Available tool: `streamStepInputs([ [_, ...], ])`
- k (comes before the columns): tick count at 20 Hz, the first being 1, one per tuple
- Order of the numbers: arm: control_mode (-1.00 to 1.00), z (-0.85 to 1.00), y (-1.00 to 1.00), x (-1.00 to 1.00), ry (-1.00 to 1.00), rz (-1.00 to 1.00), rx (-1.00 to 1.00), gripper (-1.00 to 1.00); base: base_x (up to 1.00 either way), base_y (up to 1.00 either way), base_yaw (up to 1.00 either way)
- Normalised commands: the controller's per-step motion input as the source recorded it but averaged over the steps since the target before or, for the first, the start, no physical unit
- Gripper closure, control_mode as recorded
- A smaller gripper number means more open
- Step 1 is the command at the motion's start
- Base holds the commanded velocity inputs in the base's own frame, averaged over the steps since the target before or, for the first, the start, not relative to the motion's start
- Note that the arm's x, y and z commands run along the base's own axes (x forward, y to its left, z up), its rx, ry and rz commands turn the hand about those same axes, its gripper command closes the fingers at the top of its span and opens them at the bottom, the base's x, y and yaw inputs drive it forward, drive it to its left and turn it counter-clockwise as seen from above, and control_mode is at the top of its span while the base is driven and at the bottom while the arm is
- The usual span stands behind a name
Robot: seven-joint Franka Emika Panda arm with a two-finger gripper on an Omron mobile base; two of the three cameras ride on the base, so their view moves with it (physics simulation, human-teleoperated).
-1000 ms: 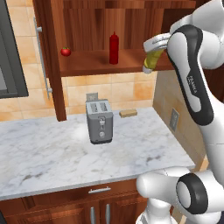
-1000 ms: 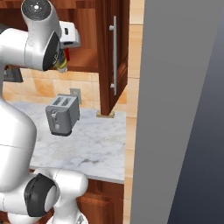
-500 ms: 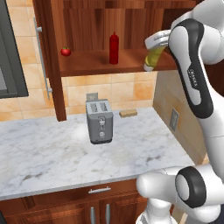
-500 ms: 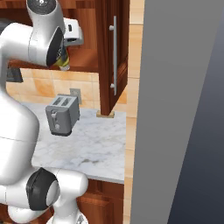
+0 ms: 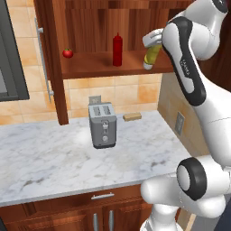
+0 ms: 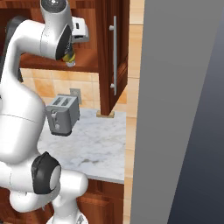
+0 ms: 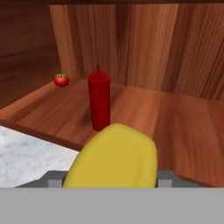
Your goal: Pick the mustard and ketchup from the counter and place them in the cabinet.
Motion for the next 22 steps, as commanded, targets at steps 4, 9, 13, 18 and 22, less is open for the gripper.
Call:
streamStepInputs([
  [4,-1.0,0.02,0.0,0.56,0.05,0.0,0.0,1.0,0.0,0.0,0.0],
  [9,-1.0,0.01,0.0,0.27,0.03,0.0,0.0,1.0,0.0,0.0,0.0],
  [13,-1.0,0.0,0.0,0.0,0.0,0.0,0.0,1.0,0.0,0.0,0.0],
  [18,-1.0,-0.14,0.0,0.02,0.0,0.0,-0.03,1.0,0.0,0.0,0.0],
  [22,-1.0,-0.09,0.0,0.16,0.0,0.0,-0.03,1.0,0.0,0.0,0.0],
])
